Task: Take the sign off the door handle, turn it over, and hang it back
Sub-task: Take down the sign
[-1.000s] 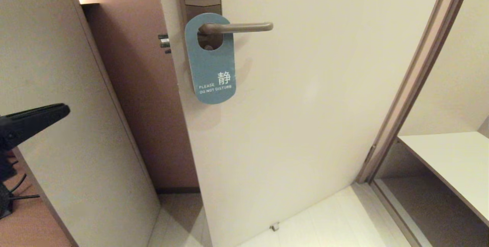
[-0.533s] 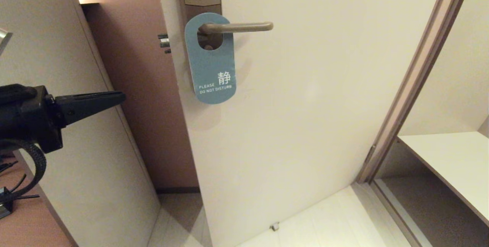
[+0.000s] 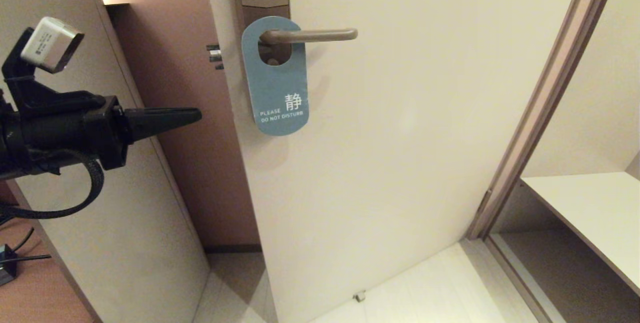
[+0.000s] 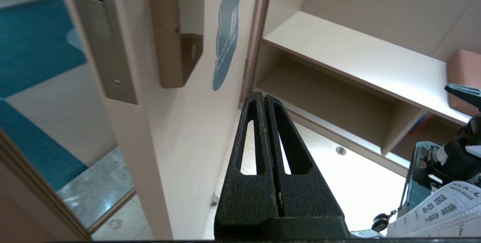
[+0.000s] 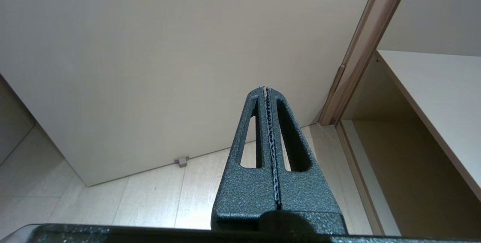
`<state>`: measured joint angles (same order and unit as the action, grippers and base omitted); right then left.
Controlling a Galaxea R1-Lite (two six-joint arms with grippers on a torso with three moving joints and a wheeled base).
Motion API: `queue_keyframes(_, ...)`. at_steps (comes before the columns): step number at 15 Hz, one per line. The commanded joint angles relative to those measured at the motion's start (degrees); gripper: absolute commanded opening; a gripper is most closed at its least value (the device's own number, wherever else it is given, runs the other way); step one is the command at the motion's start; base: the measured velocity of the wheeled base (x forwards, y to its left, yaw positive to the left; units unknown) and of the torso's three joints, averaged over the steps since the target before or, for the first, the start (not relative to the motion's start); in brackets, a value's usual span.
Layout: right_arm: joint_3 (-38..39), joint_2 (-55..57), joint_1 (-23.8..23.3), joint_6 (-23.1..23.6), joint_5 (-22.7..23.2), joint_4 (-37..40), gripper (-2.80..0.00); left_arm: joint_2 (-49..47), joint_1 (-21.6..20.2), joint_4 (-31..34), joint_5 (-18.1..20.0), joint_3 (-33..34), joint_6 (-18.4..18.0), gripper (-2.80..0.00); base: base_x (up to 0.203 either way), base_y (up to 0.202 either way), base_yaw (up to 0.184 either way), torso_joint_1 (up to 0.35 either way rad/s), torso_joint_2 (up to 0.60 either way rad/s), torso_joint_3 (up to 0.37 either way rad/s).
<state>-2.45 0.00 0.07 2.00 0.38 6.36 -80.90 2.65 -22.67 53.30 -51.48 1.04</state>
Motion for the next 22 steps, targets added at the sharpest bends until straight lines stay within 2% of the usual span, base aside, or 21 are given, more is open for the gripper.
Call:
queue_keyframes(1, -0.1, 0.0, 0.0, 0.0, 0.1, 0.1, -2.8, -2.3, 0.9, -0.2, 0.3, -0.5, -0.1, -2.8, 0.0, 0.0, 0.0, 0.0, 0.0, 0.0)
queue_keyframes(6, 0.0, 0.0, 0.0, 0.0, 0.1, 0.1, -2.8, -3.3, 2.3, -2.0, 0.3, -0.5, -0.1, -2.8, 0.0, 0.0, 0.0, 0.0, 0.0, 0.0)
queue_keyframes(7, 0.0, 0.0, 0.0, 0.0, 0.1, 0.1, -2.8, -3.3, 2.5, -2.1, 0.3, -0.5, -0.1, 0.0, 0.0, 0.0, 0.0, 0.0, 0.0, 0.0)
queue_keyframes(11, -0.1, 0.0, 0.0, 0.0, 0.1, 0.1, -2.8, -3.3, 3.5, -2.2, 0.2, -0.5, -1.9, 0.0, 0.0, 0.0, 0.0, 0.0, 0.0, 0.0)
queue_keyframes(18, 0.0, 0.0, 0.0, 0.0, 0.0, 0.1, -2.8, -4.5, 6.0, -2.1, 0.0, -2.7, -2.0, 0.0, 0.0, 0.0, 0.0, 0.0, 0.0, 0.0)
queue_keyframes(22, 0.0, 0.0, 0.0, 0.0, 0.1, 0.1, -2.8, -7.6, 6.4, -2.1, 0.2, -6.4, -1.8, 0.0, 0.0, 0.0, 0.0, 0.0, 0.0, 0.0)
